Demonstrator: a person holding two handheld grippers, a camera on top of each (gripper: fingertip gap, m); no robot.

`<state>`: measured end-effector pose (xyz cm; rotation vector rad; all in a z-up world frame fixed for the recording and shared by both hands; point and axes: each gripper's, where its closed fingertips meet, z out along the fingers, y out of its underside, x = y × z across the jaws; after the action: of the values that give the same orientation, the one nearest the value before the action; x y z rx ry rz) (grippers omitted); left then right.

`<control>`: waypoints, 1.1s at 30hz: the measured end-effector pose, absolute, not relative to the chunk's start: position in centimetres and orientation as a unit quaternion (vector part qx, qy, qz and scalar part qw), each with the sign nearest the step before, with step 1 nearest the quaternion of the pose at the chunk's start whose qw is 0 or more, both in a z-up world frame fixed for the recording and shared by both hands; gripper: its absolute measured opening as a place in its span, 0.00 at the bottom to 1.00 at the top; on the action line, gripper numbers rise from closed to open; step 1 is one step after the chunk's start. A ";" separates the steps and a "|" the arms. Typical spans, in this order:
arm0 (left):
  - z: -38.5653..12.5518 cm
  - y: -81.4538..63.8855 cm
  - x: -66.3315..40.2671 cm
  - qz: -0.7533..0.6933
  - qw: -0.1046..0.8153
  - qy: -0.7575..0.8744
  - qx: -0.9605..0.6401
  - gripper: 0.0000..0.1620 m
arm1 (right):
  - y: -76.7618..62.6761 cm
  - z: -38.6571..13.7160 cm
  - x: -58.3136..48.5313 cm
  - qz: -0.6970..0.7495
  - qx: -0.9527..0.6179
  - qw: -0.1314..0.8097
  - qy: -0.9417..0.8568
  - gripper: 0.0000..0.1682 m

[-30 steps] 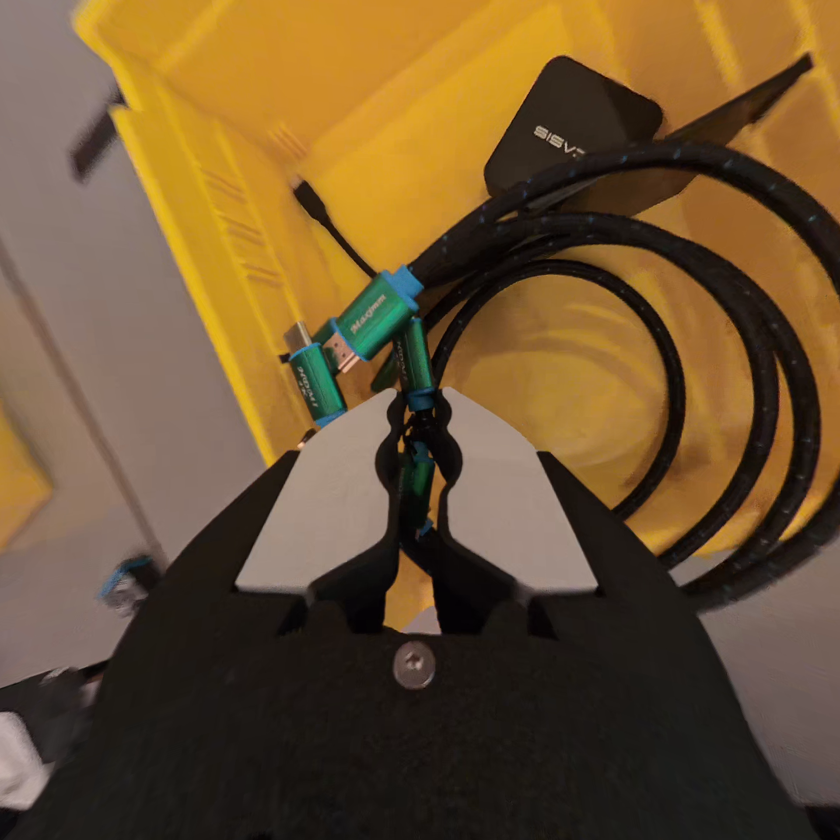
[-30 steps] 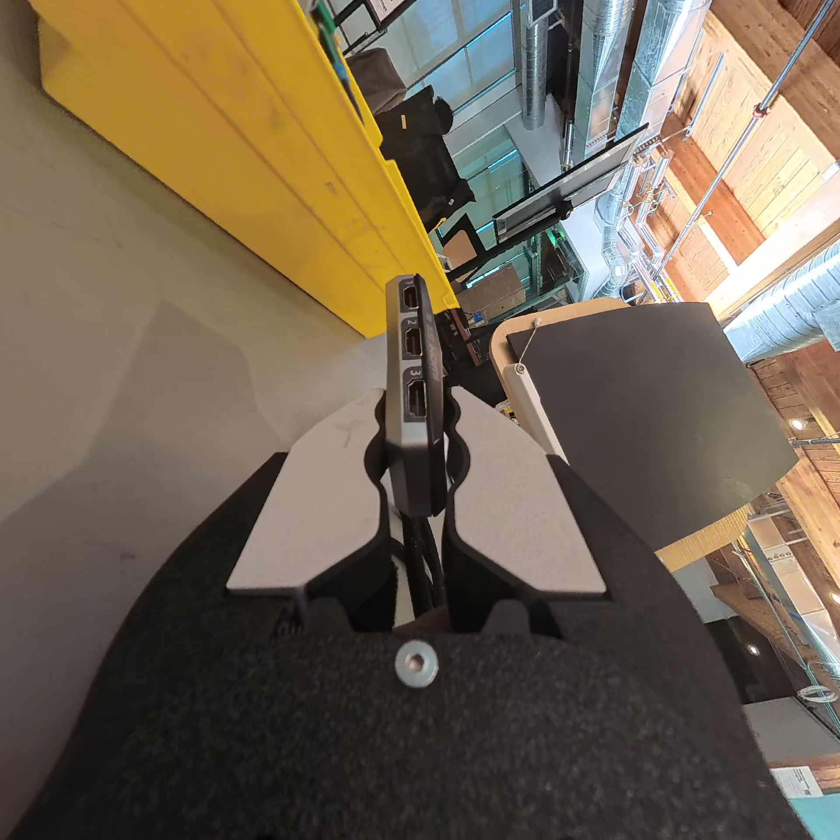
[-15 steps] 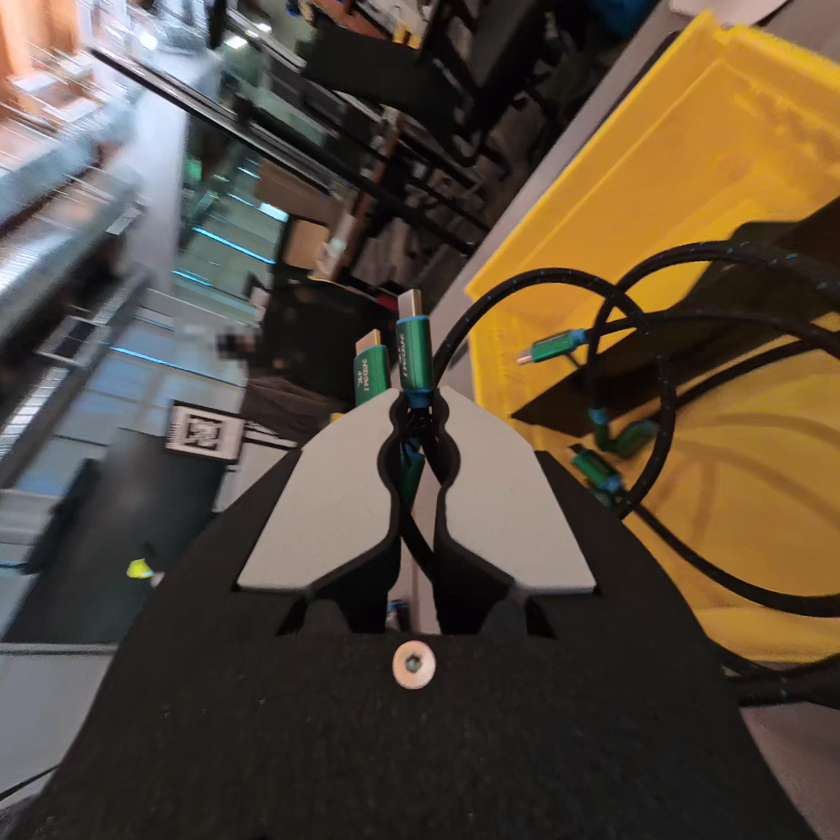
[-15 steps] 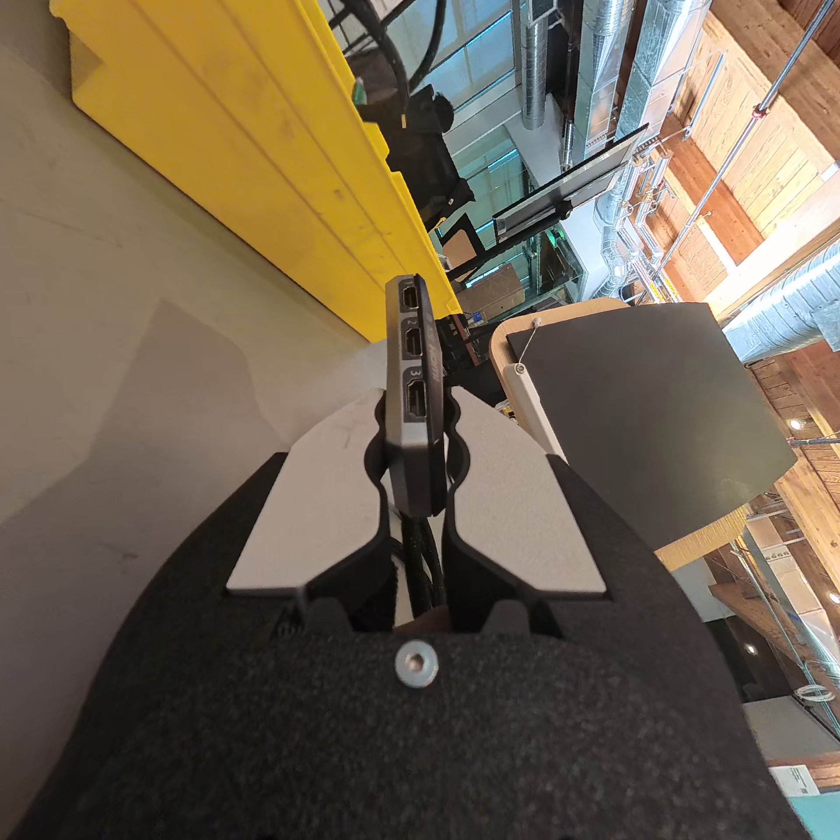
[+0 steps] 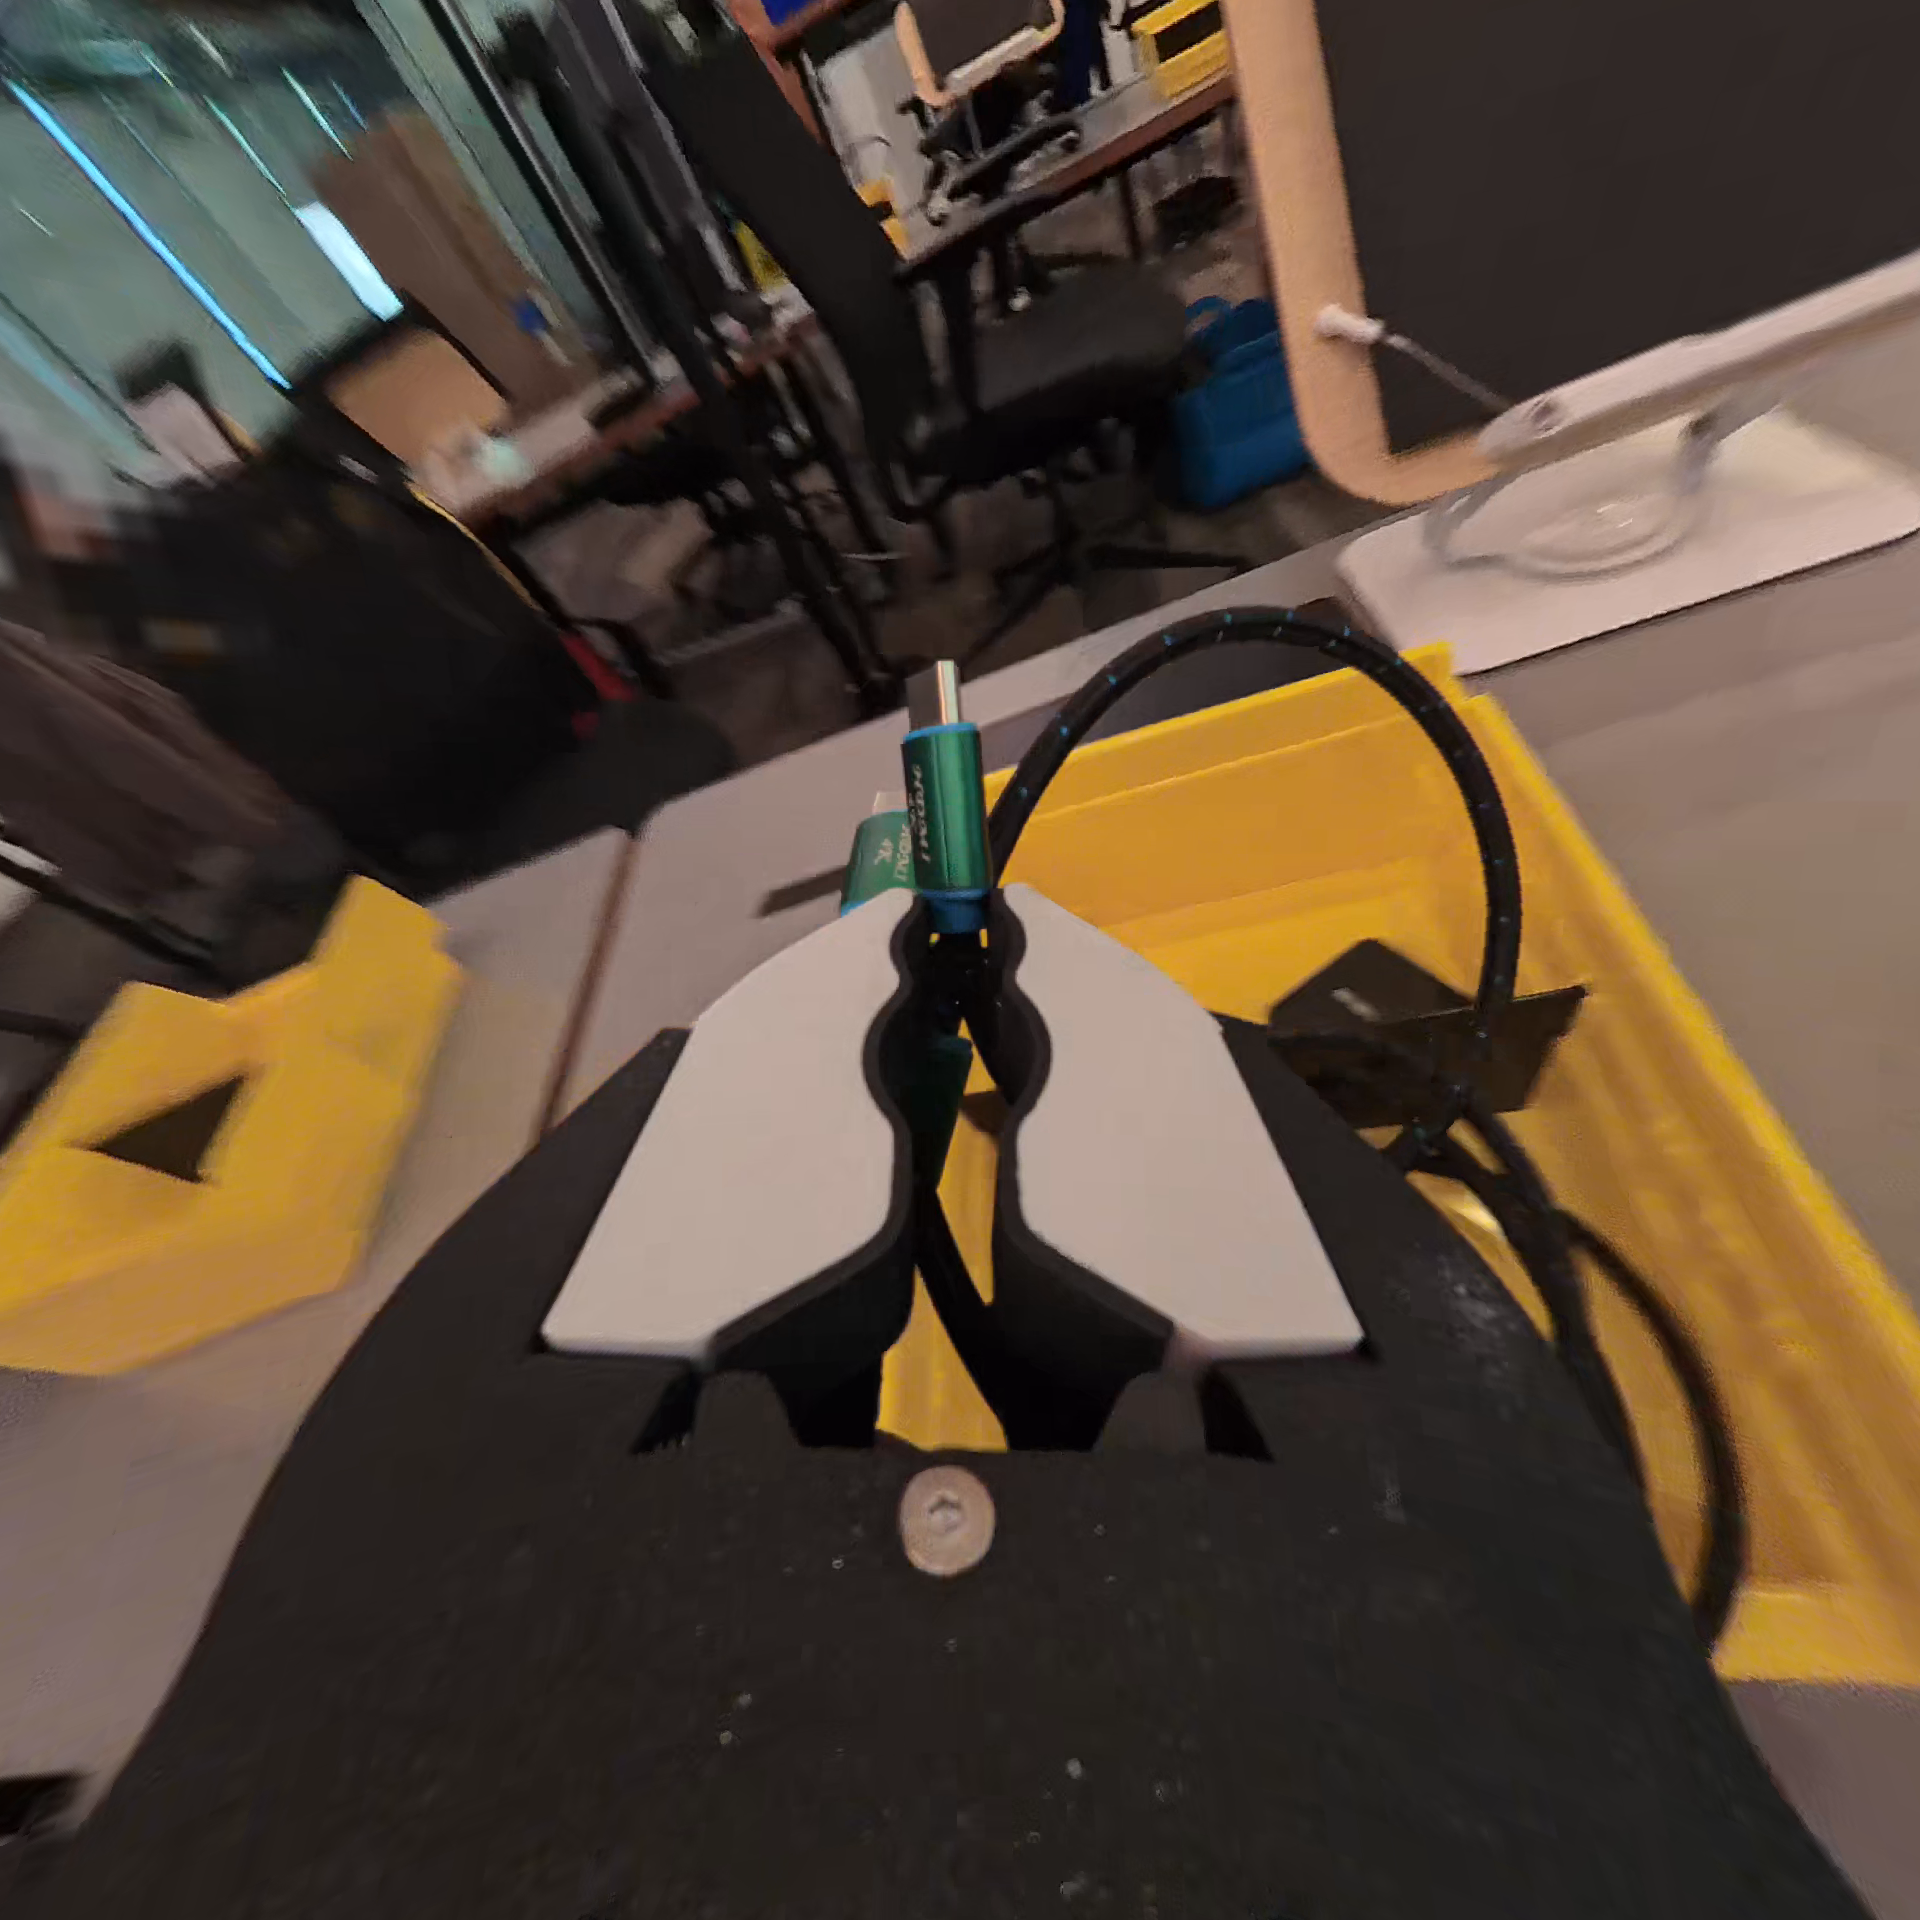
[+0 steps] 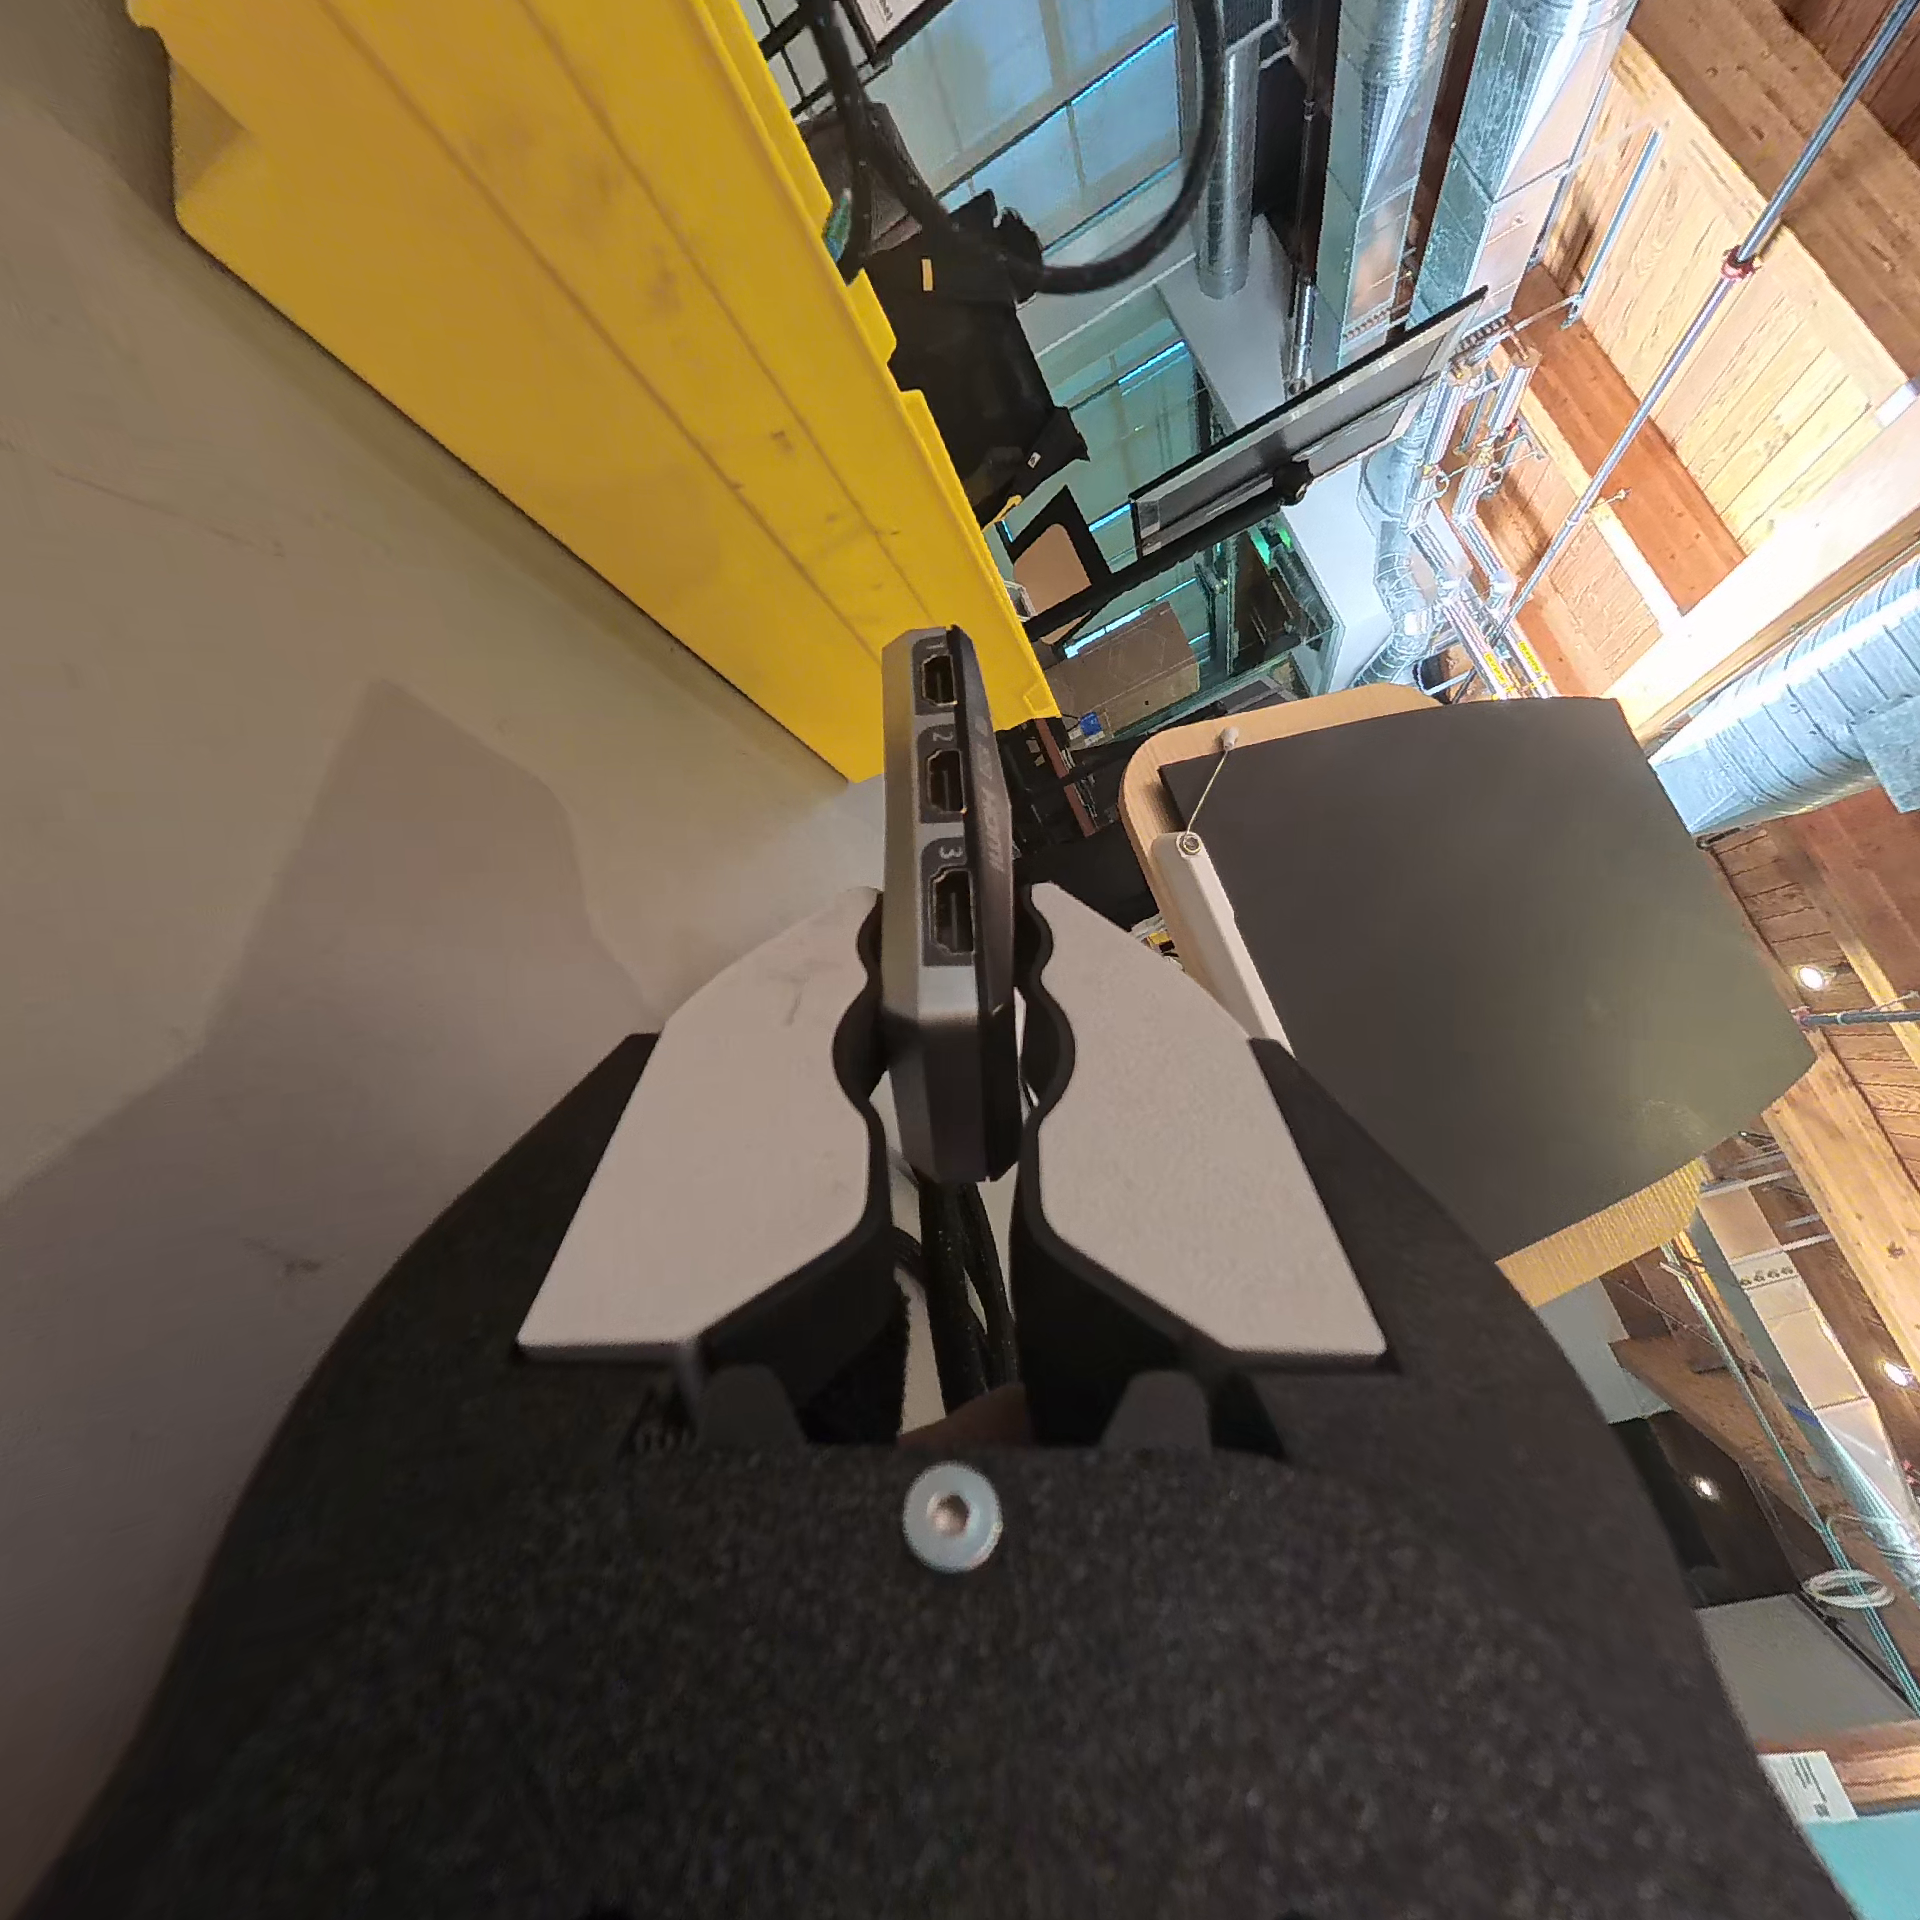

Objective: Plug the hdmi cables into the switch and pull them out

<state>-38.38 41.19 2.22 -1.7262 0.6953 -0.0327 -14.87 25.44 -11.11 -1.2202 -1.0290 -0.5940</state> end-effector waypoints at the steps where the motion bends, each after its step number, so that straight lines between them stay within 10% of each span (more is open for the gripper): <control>1: 1.8 41.3 -38.0 -0.049 0.583 0.292 -0.757 0.06 | 25.4 -11.1 -14.9 -0.263 -0.539 0.658 -0.455 0.13; 9: 1.3 40.8 -34.4 -0.413 0.411 0.211 -0.785 0.06 | 25.4 -11.1 -14.8 -0.259 -0.540 0.660 -0.453 0.13; 17: 5.6 35.0 -35.2 -0.175 0.515 0.412 -0.731 0.06 | 25.4 -10.8 -14.5 -0.256 -0.542 0.666 -0.445 0.13; 21: -0.1 26.9 -37.4 0.052 0.396 0.609 -0.685 0.06 | 25.3 -10.7 -14.4 -0.253 -0.542 0.668 -0.443 0.13; 33: -18.3 16.5 -29.1 -0.169 0.219 0.630 -0.726 0.07 | 25.2 -11.2 -14.9 -0.267 -0.530 0.659 -0.463 0.13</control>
<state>-29.10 16.49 -18.31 -2.0076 1.7423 -0.4674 -14.93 25.22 -11.24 -1.1992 -1.0493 -0.6035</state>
